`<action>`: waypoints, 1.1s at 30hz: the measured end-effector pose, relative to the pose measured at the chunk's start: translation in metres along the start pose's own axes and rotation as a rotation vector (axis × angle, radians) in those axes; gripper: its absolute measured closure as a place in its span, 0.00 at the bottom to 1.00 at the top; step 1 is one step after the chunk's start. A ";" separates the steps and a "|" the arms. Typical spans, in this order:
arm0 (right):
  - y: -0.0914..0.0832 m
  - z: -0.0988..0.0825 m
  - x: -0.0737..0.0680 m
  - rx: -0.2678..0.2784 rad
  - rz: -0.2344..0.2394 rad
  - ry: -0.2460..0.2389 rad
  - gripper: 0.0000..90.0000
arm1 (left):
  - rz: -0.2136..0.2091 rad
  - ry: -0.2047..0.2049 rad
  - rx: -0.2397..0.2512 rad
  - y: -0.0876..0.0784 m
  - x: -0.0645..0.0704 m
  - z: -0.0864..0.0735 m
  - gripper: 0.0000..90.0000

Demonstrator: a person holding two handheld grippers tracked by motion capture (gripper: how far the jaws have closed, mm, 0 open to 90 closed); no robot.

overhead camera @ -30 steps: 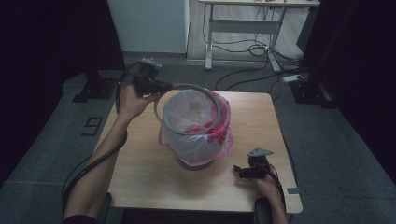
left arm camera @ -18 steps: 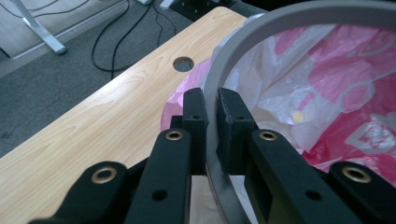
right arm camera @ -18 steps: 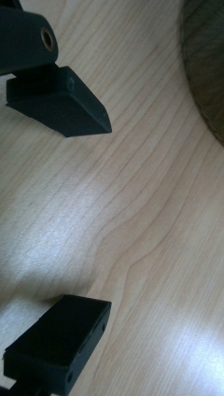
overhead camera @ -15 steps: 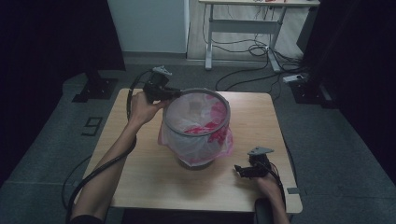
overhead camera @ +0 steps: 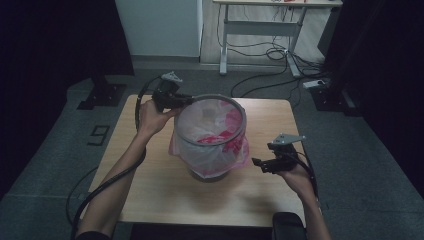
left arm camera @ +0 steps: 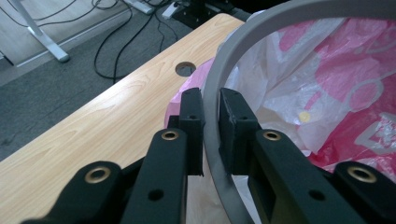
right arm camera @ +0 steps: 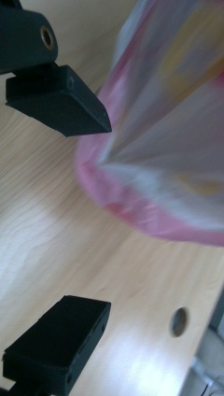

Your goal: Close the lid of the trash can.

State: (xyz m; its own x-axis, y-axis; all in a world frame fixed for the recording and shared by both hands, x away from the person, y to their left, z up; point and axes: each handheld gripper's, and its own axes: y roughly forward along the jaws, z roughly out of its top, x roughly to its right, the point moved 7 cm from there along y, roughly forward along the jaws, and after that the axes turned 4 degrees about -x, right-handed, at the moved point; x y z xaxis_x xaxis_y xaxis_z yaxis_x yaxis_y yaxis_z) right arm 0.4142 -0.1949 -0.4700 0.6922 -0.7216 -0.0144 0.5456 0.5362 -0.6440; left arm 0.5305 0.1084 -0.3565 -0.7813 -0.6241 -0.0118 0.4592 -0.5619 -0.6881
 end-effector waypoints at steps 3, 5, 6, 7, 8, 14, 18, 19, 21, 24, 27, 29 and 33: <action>-0.013 0.021 -0.002 0.021 0.041 0.001 0.13 | 0.006 0.008 -0.008 0.000 0.000 0.000 0.86; -0.021 0.036 -0.004 0.026 0.058 -0.004 0.13 | 0.007 0.010 -0.009 0.000 0.000 0.000 0.86; -0.024 0.043 -0.004 0.029 0.063 -0.014 0.13 | 0.006 0.010 -0.010 0.000 0.000 0.000 0.85; -0.026 0.048 -0.006 0.031 0.064 -0.020 0.13 | 0.007 0.013 -0.012 0.000 -0.001 0.000 0.85; -0.030 0.058 -0.008 0.034 0.068 -0.037 0.13 | 0.009 0.016 -0.014 0.000 -0.001 0.000 0.85; -0.046 0.105 -0.024 0.067 0.116 -0.106 0.13 | 0.019 0.029 -0.027 0.000 0.000 0.001 0.84; -0.049 0.130 -0.032 0.073 0.115 -0.137 0.13 | 0.018 0.027 -0.031 0.001 0.000 0.001 0.83; -0.048 0.137 -0.035 0.077 0.118 -0.152 0.13 | 0.017 0.022 -0.031 0.001 0.000 0.001 0.83; -0.041 0.143 -0.041 0.088 0.142 -0.170 0.13 | 0.016 0.020 -0.035 0.001 -0.001 0.000 0.82; -0.027 0.143 -0.049 0.072 0.175 -0.199 0.13 | 0.016 0.017 -0.040 0.001 -0.001 0.000 0.81; -0.016 0.142 -0.052 0.107 0.181 -0.210 0.13 | 0.013 0.014 -0.041 0.001 -0.001 0.000 0.80; -0.011 0.140 -0.053 0.104 0.183 -0.213 0.14 | 0.012 0.013 -0.044 0.002 -0.002 0.000 0.80; -0.004 0.135 -0.054 0.108 0.209 -0.212 0.18 | 0.008 0.005 -0.040 0.002 -0.002 -0.001 0.79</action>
State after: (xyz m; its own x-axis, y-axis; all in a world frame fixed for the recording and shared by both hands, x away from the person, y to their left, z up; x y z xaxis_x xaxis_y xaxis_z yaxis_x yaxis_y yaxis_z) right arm 0.4383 -0.0990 -0.3635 0.8715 -0.4895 0.0294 0.4205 0.7150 -0.5586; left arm 0.5324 0.1096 -0.3585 -0.7799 -0.6255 -0.0214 0.4483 -0.5345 -0.7165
